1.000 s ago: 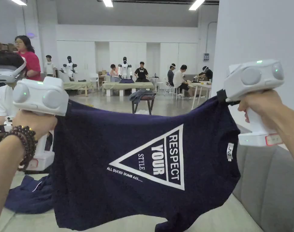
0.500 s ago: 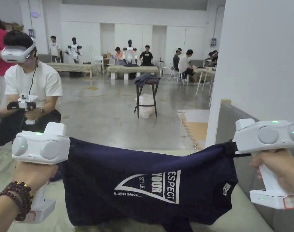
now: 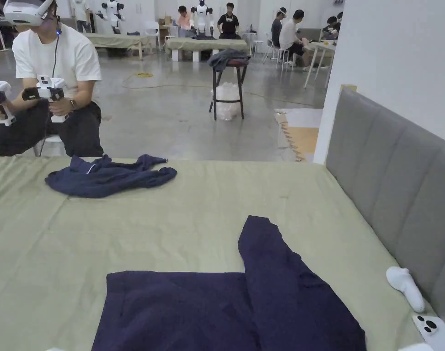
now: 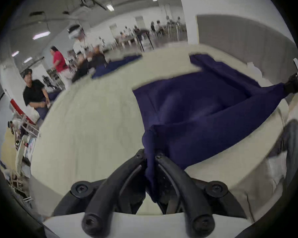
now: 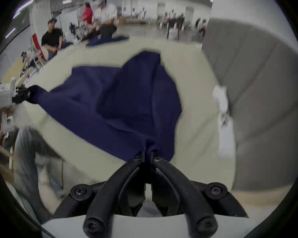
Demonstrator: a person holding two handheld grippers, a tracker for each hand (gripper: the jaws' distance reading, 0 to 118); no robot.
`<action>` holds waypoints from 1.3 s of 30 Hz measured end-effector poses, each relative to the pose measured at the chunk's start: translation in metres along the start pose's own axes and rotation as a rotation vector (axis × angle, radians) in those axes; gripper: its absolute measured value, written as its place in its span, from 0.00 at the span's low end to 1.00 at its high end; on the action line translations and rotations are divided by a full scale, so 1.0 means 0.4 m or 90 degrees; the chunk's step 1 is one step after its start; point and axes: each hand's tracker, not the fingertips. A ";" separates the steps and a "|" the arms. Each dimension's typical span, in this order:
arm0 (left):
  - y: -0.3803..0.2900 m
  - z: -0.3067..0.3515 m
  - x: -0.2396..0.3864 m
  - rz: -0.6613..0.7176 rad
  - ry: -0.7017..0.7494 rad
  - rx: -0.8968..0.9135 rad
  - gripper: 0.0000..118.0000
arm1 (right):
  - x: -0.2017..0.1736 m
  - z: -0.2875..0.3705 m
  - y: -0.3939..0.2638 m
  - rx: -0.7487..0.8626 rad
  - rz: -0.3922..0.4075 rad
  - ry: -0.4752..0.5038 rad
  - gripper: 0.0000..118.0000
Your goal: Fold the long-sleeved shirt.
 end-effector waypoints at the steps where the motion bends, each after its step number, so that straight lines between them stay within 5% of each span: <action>1: -0.033 -0.010 0.008 -0.010 -0.001 -0.037 0.08 | -0.012 -0.021 -0.040 -0.040 -0.004 0.010 0.04; 4: -0.096 -0.018 0.048 -0.043 0.007 -0.069 0.08 | -0.037 -0.070 -0.089 -0.076 0.028 -0.006 0.04; 7: -0.091 -0.035 0.036 -0.013 0.002 -0.059 0.09 | -0.032 -0.086 -0.064 -0.056 0.003 -0.025 0.04; 8: -0.086 -0.032 0.036 0.004 0.000 -0.056 0.16 | -0.032 -0.081 -0.049 -0.050 0.008 -0.032 0.04; 9: -0.075 -0.027 0.026 0.028 -0.013 -0.041 0.39 | -0.031 -0.074 -0.039 -0.034 0.009 -0.041 0.07; 10: -0.065 -0.020 0.012 0.042 -0.032 -0.032 0.68 | -0.031 -0.055 -0.032 -0.005 0.003 -0.046 0.22; 11: -0.054 -0.011 0.001 0.054 -0.050 -0.027 0.90 | -0.023 -0.045 -0.021 0.017 -0.013 -0.034 0.49; 12: -0.039 0.015 0.001 0.065 -0.062 -0.018 0.91 | -0.017 -0.035 -0.011 0.032 -0.025 -0.032 0.85; 13: -0.029 0.061 -0.006 0.078 -0.076 0.016 0.86 | -0.015 -0.017 -0.002 0.045 -0.035 -0.034 0.98; 15: 0.006 0.105 -0.017 0.100 -0.071 0.030 0.81 | -0.011 0.025 0.013 0.085 -0.044 -0.028 0.94; 16: 0.034 0.122 -0.022 0.122 -0.067 0.045 0.65 | -0.008 0.040 0.020 0.093 -0.051 -0.030 0.81; 17: 0.051 0.140 -0.030 0.140 -0.066 0.066 0.33 | -0.009 0.053 0.028 0.097 -0.056 -0.027 0.53; 18: 0.066 0.144 -0.032 0.144 -0.071 0.076 0.06 | -0.012 0.061 0.034 0.101 -0.054 -0.031 0.03; 19: 0.079 0.151 -0.031 0.152 -0.062 0.085 0.04 | -0.017 0.058 0.039 0.106 -0.050 -0.041 0.01; 25: 0.167 0.076 -0.050 0.152 -0.069 0.119 0.04 | -0.028 0.038 0.151 0.124 -0.028 -0.021 0.01; 33: 0.317 -0.067 -0.031 0.143 -0.093 0.127 0.04 | 0.008 -0.082 0.712 0.220 0.013 -0.014 0.01; 35: 0.335 -0.110 -0.021 0.148 -0.100 0.117 0.04 | 0.038 -0.190 0.885 0.209 0.004 -0.016 0.18; 37: 0.340 -0.144 -0.007 0.149 -0.105 0.109 0.04 | 0.062 -0.319 1.021 0.156 0.002 -0.030 0.53; 39: 0.335 -0.165 -0.001 0.152 -0.115 0.108 0.04 | 0.076 -0.433 1.120 0.118 -0.004 -0.035 0.61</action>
